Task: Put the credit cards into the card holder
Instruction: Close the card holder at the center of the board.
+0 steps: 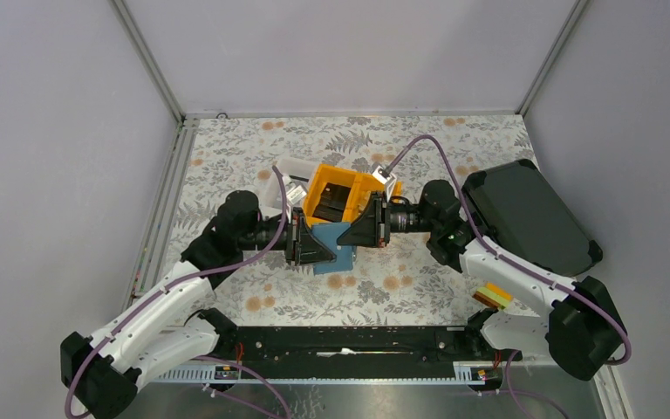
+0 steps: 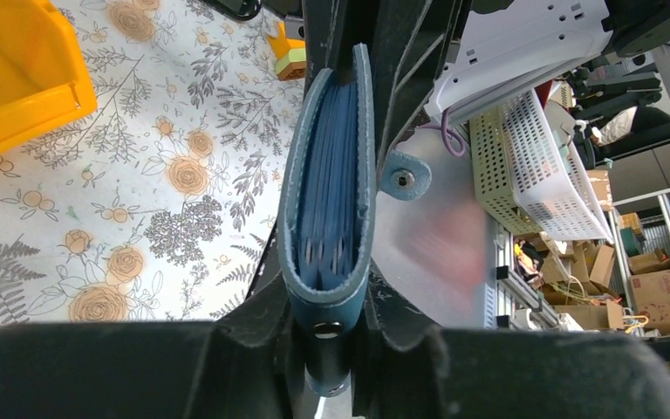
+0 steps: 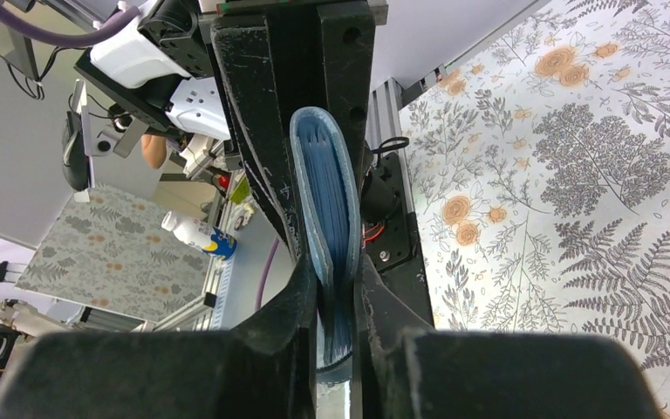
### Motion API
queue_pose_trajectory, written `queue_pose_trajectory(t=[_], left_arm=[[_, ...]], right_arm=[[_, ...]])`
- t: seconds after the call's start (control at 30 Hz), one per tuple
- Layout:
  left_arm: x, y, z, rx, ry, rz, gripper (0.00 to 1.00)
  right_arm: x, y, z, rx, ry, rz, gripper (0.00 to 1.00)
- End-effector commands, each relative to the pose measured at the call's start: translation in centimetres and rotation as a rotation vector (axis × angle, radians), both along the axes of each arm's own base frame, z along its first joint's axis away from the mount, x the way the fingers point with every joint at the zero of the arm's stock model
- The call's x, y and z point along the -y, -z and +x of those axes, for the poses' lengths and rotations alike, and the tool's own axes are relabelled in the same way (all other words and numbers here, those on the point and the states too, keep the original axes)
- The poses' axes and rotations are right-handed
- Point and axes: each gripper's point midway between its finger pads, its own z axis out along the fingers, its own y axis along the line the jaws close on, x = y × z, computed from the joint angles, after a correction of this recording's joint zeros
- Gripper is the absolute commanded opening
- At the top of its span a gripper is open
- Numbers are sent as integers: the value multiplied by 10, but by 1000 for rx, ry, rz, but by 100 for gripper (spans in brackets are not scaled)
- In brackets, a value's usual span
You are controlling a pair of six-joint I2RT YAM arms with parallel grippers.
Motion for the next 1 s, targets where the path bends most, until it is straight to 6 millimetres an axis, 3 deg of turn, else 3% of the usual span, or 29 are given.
queue_pose_trajectory(t=[0.0,0.03,0.2,0.3,0.43,0.6,0.97], left_arm=[[2,-17,1,66,17,-60,5],[1,-17,1,64,17,-59,0],[-4,-17,15,93,-70,-16,0],[-12,-15,39,103,-184,72,0],[-21,-6,65,75,-291,181,0],[-20,14,70,18,-293,210,0],[-21,32,69,-54,-282,228,0]], right_arm=[[3,-19,2,69,18,56,2],[3,-19,4,68,31,50,9],[9,-18,31,69,205,-34,64],[24,-12,46,96,339,-120,73],[42,4,58,73,476,-213,76],[50,18,59,6,538,-222,71],[26,30,49,-65,482,-214,63]])
